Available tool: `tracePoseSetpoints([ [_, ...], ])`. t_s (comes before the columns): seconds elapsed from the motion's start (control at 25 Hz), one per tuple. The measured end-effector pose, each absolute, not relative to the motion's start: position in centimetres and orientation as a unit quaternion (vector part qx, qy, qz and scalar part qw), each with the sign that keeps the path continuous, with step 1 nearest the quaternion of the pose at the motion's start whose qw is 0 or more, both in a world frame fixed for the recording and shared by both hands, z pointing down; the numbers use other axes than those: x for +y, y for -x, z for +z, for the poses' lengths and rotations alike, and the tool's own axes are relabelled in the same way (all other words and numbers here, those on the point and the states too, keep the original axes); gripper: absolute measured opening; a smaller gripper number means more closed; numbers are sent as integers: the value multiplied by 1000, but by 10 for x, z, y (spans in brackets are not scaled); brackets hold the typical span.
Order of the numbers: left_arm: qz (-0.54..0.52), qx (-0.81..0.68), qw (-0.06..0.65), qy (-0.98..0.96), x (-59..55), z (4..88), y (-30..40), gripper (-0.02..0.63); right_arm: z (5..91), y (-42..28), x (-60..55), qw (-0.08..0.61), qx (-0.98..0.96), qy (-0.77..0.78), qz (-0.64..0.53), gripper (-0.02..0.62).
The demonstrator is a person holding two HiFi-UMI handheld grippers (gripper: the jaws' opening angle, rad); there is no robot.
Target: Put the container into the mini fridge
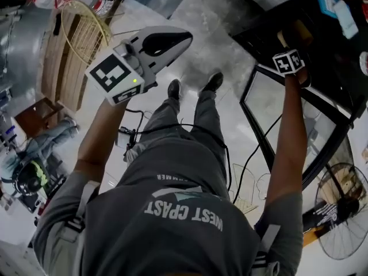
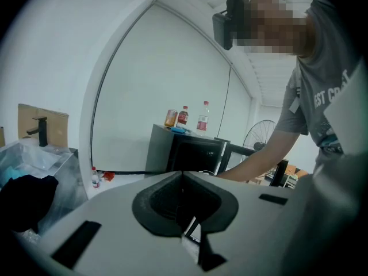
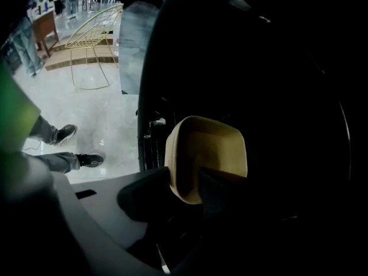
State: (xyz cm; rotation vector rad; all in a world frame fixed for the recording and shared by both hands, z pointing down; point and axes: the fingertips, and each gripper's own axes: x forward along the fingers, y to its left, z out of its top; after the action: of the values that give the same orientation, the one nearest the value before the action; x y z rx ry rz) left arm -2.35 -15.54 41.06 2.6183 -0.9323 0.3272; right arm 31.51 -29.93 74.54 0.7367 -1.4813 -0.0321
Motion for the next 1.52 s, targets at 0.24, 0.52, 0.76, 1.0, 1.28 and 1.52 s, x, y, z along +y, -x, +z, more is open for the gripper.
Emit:
tracePoseSetpoints([
  [0.24, 118, -337, 165, -919, -153, 401, 55, 17, 721, -302, -298, 668, -660, -342, 5, 189],
  [0.52, 126, -337, 149, -921, -134, 381, 76, 17, 668, -291, -263, 642, -674, -366, 7, 175],
  [0.76, 109, -343, 130, -924, -118, 353, 112, 17, 588, -226, -220, 552, -744, -376, 16, 54],
  [1.0, 88, -343, 100, -930, -95, 315, 133, 17, 477, -143, -152, 404, -832, -376, 54, 35],
  [1.28, 59, -332, 69, -939, -74, 276, 145, 17, 354, -70, -75, 242, -889, -382, 76, 28],
  [1.52, 36, -313, 53, -948, -49, 252, 149, 17, 280, -28, -17, 175, -913, -365, 53, 28],
])
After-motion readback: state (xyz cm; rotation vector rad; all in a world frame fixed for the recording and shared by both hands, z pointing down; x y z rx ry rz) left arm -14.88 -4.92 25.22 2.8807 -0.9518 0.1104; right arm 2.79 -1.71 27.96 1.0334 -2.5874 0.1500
